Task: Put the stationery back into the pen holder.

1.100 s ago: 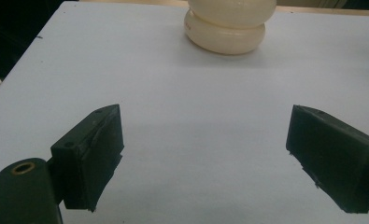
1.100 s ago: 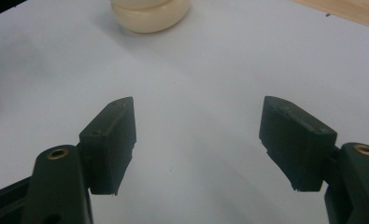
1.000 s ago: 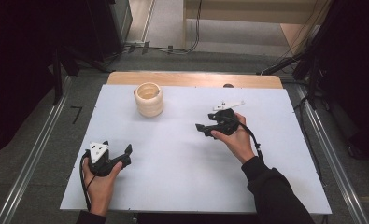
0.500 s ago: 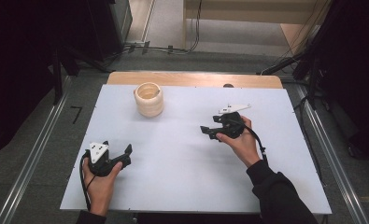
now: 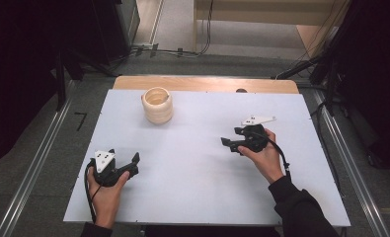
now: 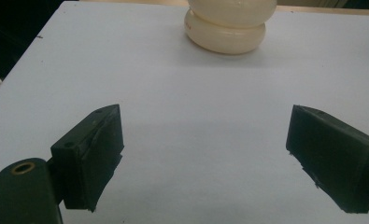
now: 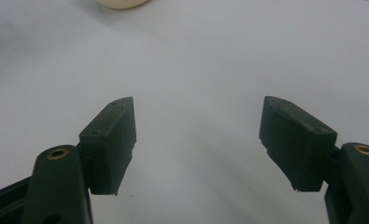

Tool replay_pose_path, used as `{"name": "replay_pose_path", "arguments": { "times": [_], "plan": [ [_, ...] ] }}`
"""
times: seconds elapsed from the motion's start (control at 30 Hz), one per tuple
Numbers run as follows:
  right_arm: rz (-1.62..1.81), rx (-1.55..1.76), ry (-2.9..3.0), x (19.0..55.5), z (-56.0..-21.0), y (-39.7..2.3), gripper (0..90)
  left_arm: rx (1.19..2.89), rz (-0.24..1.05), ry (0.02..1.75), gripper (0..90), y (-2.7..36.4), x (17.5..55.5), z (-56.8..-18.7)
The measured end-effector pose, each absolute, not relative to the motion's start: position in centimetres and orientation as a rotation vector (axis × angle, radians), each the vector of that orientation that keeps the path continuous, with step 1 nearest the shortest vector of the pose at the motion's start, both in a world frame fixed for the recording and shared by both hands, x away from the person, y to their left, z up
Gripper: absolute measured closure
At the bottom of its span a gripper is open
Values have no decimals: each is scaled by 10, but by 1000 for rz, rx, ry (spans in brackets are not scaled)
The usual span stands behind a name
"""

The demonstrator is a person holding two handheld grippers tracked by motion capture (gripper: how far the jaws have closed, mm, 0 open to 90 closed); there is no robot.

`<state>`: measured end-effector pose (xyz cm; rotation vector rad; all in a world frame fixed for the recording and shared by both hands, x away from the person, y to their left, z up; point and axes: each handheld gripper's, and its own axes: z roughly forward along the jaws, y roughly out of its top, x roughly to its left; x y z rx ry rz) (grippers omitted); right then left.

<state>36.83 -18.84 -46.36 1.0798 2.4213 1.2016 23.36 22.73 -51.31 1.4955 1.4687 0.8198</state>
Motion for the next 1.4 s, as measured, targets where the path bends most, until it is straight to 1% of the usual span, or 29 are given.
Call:
{"name": "replay_pose_path", "arguments": {
  "times": [0.37,0.93,1.4],
  "plan": [
    [1207,1113,2384,360,-464,-207,258,1495,820,1467,115,227,233,-513],
    [1184,1231,2294,343,-478,-263,255,1493,825,1471,115,227,234,-513],
    [1143,1284,2237,317,-479,-297,249,1494,824,1472,115,227,233,-513]
  ]
}}
